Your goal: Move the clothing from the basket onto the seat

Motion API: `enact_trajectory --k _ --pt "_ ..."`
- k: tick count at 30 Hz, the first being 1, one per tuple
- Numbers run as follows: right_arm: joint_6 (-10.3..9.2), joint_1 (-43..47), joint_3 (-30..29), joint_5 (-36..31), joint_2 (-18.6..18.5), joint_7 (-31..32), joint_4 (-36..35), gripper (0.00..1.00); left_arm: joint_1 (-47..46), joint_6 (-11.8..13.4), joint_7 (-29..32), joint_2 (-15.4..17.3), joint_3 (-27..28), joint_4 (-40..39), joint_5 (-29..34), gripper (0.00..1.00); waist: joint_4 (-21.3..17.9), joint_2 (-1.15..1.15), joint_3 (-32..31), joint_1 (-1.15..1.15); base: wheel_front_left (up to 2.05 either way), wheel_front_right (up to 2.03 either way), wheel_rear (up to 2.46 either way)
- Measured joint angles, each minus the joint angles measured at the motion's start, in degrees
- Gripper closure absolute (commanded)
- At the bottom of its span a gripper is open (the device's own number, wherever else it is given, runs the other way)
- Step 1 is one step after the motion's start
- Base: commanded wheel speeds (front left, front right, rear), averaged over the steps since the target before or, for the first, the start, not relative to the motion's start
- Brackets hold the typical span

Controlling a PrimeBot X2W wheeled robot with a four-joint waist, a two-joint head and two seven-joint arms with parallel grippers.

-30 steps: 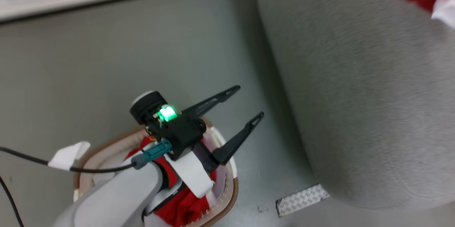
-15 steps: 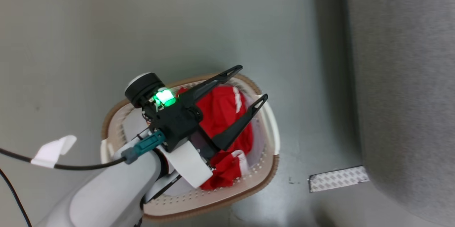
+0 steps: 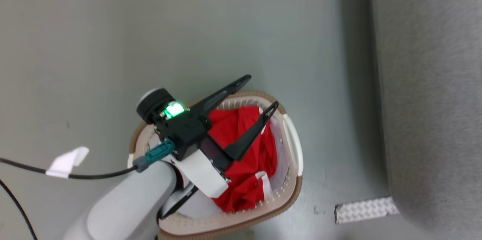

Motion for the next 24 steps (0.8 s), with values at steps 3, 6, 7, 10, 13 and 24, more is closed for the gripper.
enact_trajectory --k 3,6,7,10,13,24 --pt "0.0 2.94 4.08 0.4 -0.38 2.14 -1.22 0.0 1.22 0.16 -0.79 -1.05 0.16 1.96 -0.69 0.0 -0.14 0.0 -3.21 0.0 0.0 0.0 0.0" --pt "0.01 6.0 7.44 1.22 -1.15 3.35 -3.68 0.0 3.02 0.69 -1.27 -2.2 1.03 3.91 -2.23 0.0 -0.28 0.0 -7.11 0.0 0.0 0.0 0.0" --pt "0.01 7.2 8.23 1.49 -1.56 3.35 -4.87 0.0 3.7 0.94 -1.3 -2.6 1.46 4.3 -2.63 0.0 -0.32 0.0 -8.54 -0.01 0.0 0.0 0.0" --pt "0.01 10.63 9.93 2.74 -3.72 2.98 -8.87 0.0 5.55 1.57 -1.53 -3.56 2.83 5.21 -3.43 0.0 -0.44 0.0 -13.03 -0.02 0.0 0.0 0.0" --pt "0.01 12.79 10.71 2.86 -4.76 2.29 -13.84 0.0 7.49 2.55 -1.56 -4.17 4.42 6.0 -3.78 0.0 -0.54 0.0 -17.65 -0.02 0.0 0.0 0.0" --pt "0.0 18.83 14.23 7.4 -1.44 2.53 -29.85 0.0 15.22 6.25 -1.69 -4.97 16.53 6.23 -5.26 0.0 0.26 0.0 -32.81 -0.03 0.0 0.0 0.0"
